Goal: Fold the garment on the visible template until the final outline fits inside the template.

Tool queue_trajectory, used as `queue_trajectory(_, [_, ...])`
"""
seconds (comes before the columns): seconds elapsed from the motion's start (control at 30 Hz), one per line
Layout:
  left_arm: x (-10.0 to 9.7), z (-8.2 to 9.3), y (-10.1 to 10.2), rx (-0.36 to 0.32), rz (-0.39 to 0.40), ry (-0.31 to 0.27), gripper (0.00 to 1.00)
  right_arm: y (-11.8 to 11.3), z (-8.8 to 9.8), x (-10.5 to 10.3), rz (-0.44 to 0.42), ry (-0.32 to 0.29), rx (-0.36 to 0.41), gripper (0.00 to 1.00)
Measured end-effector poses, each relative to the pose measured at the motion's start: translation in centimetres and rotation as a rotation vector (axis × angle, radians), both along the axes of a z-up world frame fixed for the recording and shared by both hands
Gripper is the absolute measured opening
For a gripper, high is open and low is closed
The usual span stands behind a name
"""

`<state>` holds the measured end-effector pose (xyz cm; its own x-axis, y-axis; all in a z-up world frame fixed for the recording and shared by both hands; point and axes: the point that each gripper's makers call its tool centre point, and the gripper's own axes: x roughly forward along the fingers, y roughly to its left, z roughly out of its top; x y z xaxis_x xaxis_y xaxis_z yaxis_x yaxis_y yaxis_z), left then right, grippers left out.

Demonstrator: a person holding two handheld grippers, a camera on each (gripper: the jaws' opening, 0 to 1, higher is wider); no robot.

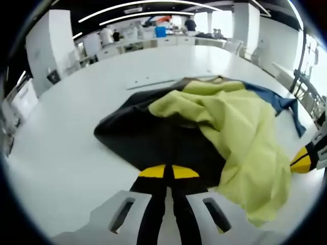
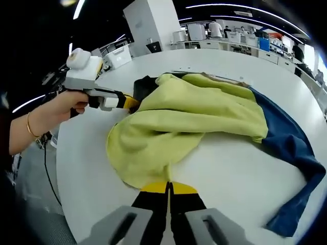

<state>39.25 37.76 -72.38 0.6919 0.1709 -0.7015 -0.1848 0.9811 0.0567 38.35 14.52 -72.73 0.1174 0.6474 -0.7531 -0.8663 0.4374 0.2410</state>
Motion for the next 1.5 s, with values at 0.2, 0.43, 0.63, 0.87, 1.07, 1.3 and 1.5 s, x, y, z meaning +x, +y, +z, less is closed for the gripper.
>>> queue_trajectory(0.2, [-1.1, 0.2, 1.8, 0.019, 0.009, 0.003, 0.00, -1.3, 0.3, 0.1, -0.029, 0.008, -0.007, 0.00])
queue_trajectory(0.43, [-2.7, 0.4, 4.3, 0.066, 0.028, 0.020, 0.00, -2.4, 1.2, 0.3, -0.069, -0.003, 0.004, 0.00])
queue_trajectory(0.63, [-4.3, 0.8, 6.2, 0.129, 0.040, 0.036, 0.00, -2.9, 1.5, 0.2, -0.085, -0.014, 0.002, 0.00])
queue_trajectory(0.87, [-5.6, 1.0, 8.3, 0.153, 0.059, 0.048, 0.00, -3.1, 1.5, 0.0, -0.091, -0.018, -0.010, 0.00])
queue_trajectory(1.07, [-6.7, 1.1, 10.3, 0.169, 0.102, 0.059, 0.00, -3.4, 1.5, 0.2, -0.100, -0.024, -0.020, 0.00])
queue_trajectory(1.3, [-7.3, 1.3, 11.5, 0.206, 0.100, 0.071, 0.00, -3.9, 1.3, 0.2, -0.101, -0.037, -0.044, 0.00])
queue_trajectory(1.5, [-7.9, 1.2, 12.3, 0.195, 0.128, 0.073, 0.02, -4.3, 0.9, 0.2, -0.111, -0.033, -0.061, 0.00])
